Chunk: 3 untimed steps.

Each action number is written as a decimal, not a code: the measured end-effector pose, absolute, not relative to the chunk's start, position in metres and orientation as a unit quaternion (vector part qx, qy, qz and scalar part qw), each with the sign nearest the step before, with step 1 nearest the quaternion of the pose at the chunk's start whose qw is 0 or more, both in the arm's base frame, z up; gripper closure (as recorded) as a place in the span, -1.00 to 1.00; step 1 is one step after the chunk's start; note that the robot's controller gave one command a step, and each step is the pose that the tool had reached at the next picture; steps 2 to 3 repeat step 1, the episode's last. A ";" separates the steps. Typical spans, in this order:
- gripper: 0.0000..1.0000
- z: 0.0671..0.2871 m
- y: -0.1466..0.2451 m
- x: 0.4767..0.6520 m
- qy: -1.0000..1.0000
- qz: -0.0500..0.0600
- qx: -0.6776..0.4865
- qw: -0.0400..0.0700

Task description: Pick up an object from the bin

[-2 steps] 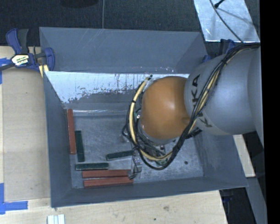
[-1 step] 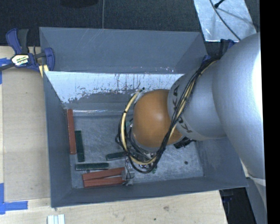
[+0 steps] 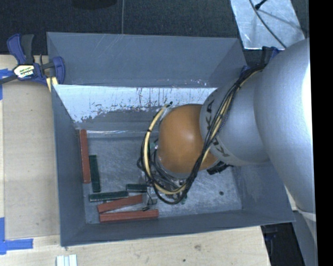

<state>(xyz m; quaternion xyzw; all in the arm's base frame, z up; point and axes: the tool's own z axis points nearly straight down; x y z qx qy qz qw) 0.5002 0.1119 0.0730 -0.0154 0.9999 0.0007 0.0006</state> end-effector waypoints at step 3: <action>1.00 0.200 0.124 0.490 0.999 0.001 -0.036 0.005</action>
Offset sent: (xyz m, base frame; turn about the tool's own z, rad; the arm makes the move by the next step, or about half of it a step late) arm -0.0127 0.0114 0.1226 -0.0422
